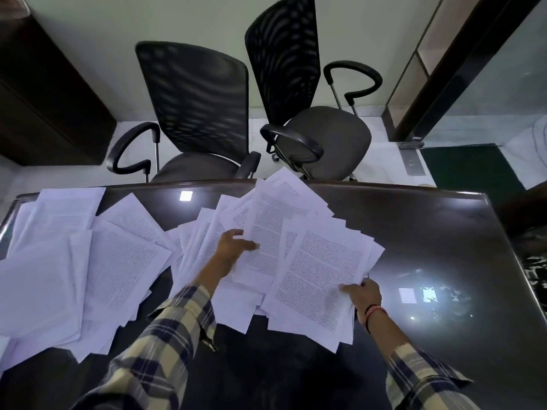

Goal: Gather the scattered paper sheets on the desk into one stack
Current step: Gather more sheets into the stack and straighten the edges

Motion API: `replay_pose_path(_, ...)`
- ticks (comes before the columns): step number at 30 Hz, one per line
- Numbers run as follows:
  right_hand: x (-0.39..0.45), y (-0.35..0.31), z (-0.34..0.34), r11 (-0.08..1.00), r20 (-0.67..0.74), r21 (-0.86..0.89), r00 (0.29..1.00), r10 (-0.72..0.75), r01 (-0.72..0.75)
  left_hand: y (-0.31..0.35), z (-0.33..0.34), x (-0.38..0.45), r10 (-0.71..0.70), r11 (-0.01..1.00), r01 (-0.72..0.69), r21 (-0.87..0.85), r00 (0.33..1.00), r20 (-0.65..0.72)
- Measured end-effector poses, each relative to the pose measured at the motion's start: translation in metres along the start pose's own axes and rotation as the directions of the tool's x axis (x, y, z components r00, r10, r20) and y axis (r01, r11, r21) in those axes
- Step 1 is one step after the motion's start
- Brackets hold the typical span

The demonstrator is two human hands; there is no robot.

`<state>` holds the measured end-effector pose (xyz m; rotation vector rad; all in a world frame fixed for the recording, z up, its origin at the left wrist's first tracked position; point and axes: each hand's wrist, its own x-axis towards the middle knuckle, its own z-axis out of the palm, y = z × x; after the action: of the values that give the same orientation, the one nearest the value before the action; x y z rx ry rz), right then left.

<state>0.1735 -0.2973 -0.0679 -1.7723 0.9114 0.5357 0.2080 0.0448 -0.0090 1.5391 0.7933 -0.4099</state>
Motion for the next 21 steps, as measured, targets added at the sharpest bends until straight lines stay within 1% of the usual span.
replay_pose_path(1, 0.002, 0.003, -0.002, 1.000, 0.002, 0.001, 1.000, -0.005, 0.005, 0.008, -0.008, -0.003, 0.027, 0.999, -0.028, -0.034, 0.999, -0.029)
replay_pose_path(2, 0.004, 0.005, -0.003, 1.000, 0.007, 0.002, 1.000, -0.009, 0.009, 0.019, -0.016, -0.008, 0.044, 0.997, -0.046, -0.068, 0.999, -0.030)
replay_pose_path(3, 0.004, 0.006, -0.004, 1.000, 0.012, 0.002, 1.000, -0.015, 0.015, 0.029, -0.024, -0.011, 0.056, 0.992, -0.056, -0.112, 0.998, -0.001)
replay_pose_path(5, 0.004, 0.006, -0.005, 1.000, 0.017, 0.005, 1.000, -0.018, 0.018, 0.046, -0.037, -0.018, 0.082, 0.976, -0.054, -0.210, 0.989, 0.125)
replay_pose_path(8, 0.003, 0.004, -0.003, 1.000, 0.017, 0.014, 1.000, -0.007, 0.007, 0.061, -0.034, -0.034, 0.125, 0.949, -0.027, -0.314, 0.946, 0.297)
replay_pose_path(10, 0.002, 0.002, -0.002, 1.000, 0.027, 0.011, 1.000, -0.001, 0.001, 0.061, -0.018, -0.045, 0.156, 0.931, -0.015, -0.365, 0.919, 0.361)
replay_pose_path(12, -0.001, -0.001, -0.002, 1.000, 0.022, 0.017, 1.000, -0.012, 0.012, 0.053, 0.003, -0.052, 0.143, 0.930, 0.015, -0.366, 0.904, 0.402)
replay_pose_path(14, -0.003, -0.003, -0.004, 1.000, 0.017, 0.020, 1.000, -0.017, 0.017, 0.040, 0.025, -0.051, 0.123, 0.957, 0.011, -0.291, 0.891, 0.437)
replay_pose_path(16, -0.003, -0.004, -0.007, 0.999, 0.045, 0.054, 0.999, -0.004, 0.002, 0.020, 0.045, -0.045, 0.072, 0.993, -0.022, -0.120, 0.900, 0.430)
replay_pose_path(18, 0.000, -0.004, -0.011, 0.994, 0.062, 0.106, 0.998, 0.017, -0.024, -0.005, 0.063, -0.036, -0.014, 0.994, -0.026, 0.107, 0.935, 0.354)
replay_pose_path(20, 0.000, -0.005, -0.015, 0.981, 0.046, 0.186, 0.997, 0.054, -0.062, -0.027, 0.076, -0.033, -0.068, 0.953, -0.011, 0.303, 0.967, 0.247)
replay_pose_path(21, -0.001, -0.006, -0.017, 0.971, 0.054, 0.221, 0.996, 0.077, -0.087, -0.037, 0.081, -0.032, -0.065, 0.925, -0.025, 0.378, 0.972, 0.224)
